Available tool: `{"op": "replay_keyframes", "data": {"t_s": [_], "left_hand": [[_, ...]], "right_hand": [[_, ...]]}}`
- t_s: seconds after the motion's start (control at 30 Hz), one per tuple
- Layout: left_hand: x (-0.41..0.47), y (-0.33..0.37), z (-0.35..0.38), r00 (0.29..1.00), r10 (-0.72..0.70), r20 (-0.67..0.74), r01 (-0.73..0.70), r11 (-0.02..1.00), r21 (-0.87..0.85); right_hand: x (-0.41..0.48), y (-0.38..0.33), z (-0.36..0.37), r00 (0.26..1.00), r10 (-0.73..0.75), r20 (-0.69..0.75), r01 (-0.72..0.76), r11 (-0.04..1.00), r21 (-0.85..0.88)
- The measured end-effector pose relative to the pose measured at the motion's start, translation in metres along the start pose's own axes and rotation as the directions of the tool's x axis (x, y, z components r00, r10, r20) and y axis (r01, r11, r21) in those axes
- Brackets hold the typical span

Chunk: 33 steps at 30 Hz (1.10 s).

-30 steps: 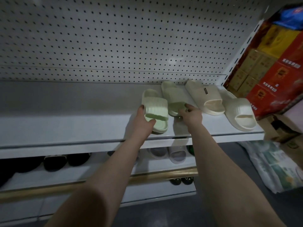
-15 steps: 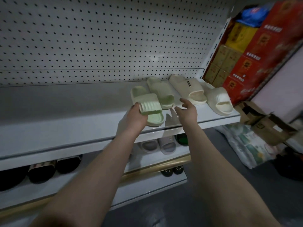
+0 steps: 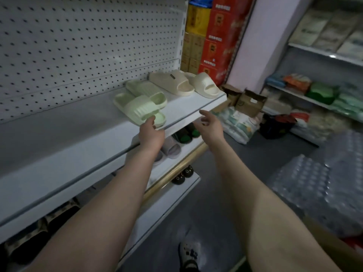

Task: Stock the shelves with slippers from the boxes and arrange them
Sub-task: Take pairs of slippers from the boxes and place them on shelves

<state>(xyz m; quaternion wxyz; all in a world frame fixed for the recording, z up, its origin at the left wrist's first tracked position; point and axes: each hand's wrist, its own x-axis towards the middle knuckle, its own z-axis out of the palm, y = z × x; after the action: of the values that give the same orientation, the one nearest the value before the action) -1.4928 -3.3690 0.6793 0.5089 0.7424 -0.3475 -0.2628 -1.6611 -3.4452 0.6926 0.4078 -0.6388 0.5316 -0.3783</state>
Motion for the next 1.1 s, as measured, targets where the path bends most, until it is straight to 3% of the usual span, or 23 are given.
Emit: {"op": "replay_keyframes", "data": {"t_s": [0.17,0.33,0.67,1.03,1.1], "left_hand": [[-0.044,-0.003,0.04,0.976,0.054,0.212,-0.039,0.996,-0.075],[-0.105,-0.005,0.102,0.895,0.126,0.428,-0.117,0.992,-0.048],[-0.228,-0.009,0.221,0.589,0.168,0.791,-0.18,0.981,-0.074],[-0.341,-0.028,0.306,0.17,0.103,0.98,-0.391,0.92,-0.029],[-0.355,-0.038,0.317,0.123,0.063,0.99,-0.411,0.912,-0.007]], "right_hand": [[-0.066,0.03,-0.038,0.995,0.035,-0.089,-0.036,0.999,-0.01],[-0.131,0.073,-0.087,0.961,0.145,-0.234,-0.159,0.986,-0.042],[-0.241,0.165,-0.184,0.804,0.354,-0.479,-0.388,0.921,0.028],[-0.344,0.248,-0.258,0.559,0.578,-0.595,-0.561,0.792,0.242],[-0.361,0.264,-0.266,0.515,0.615,-0.597,-0.587,0.761,0.276]]}}
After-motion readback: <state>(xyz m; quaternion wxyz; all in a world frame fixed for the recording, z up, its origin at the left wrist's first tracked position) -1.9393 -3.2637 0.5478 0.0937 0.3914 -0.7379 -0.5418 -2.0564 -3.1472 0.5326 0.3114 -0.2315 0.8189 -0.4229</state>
